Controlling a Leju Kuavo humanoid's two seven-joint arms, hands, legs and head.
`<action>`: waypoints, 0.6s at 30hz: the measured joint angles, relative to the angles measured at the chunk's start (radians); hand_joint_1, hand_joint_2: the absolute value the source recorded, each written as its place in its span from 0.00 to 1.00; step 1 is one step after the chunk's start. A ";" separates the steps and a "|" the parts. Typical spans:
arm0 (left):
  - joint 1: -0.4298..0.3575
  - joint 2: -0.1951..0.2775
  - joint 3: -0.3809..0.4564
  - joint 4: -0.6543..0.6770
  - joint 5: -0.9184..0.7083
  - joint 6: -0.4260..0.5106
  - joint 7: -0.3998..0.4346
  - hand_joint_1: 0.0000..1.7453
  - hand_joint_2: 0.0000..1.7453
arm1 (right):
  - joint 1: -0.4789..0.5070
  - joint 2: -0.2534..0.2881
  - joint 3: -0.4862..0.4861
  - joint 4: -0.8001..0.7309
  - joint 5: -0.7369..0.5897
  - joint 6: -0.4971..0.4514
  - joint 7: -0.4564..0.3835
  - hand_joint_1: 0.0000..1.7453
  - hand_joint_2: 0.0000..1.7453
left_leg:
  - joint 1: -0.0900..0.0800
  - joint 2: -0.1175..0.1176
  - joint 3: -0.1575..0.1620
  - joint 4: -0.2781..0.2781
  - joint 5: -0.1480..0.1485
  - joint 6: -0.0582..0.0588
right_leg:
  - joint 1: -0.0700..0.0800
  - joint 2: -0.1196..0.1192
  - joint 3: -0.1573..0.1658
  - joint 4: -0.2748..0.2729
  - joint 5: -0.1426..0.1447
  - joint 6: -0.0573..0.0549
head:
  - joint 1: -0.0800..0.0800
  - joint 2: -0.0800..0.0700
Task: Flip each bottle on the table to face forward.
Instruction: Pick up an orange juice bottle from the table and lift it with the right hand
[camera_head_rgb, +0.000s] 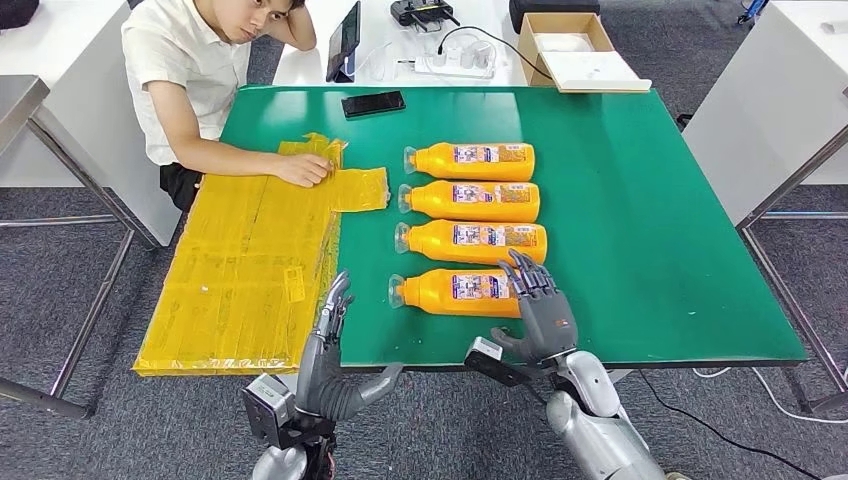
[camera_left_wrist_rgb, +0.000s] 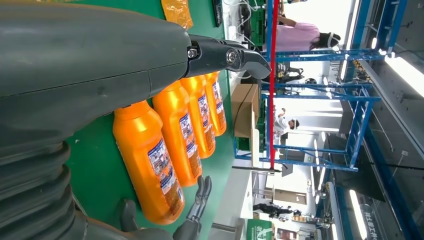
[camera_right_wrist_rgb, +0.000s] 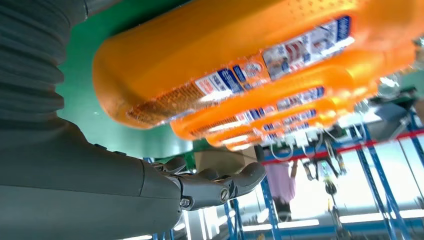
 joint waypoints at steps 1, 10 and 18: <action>-0.001 0.000 0.000 0.001 0.000 0.000 0.000 0.00 1.00 | -0.006 0.000 0.003 0.008 0.003 0.003 0.005 0.00 1.00 | 0.000 0.000 0.000 0.000 0.000 0.000 | 0.000 0.000 0.000 0.000 0.000 0.000 | 0.000 0.000; -0.005 0.000 0.000 0.006 -0.006 -0.001 0.002 0.00 1.00 | -0.045 -0.004 0.031 0.061 0.074 0.039 0.120 0.00 1.00 | 0.000 0.000 0.000 0.000 0.000 0.000 | 0.000 0.000 0.000 0.000 0.000 0.000 | 0.000 0.000; -0.006 -0.004 0.000 0.008 -0.024 0.000 0.013 0.00 1.00 | -0.104 -0.009 0.062 0.119 0.150 0.082 0.254 0.00 1.00 | 0.000 0.000 0.000 0.000 0.000 0.000 | 0.000 0.000 0.000 0.000 0.000 0.000 | 0.000 0.000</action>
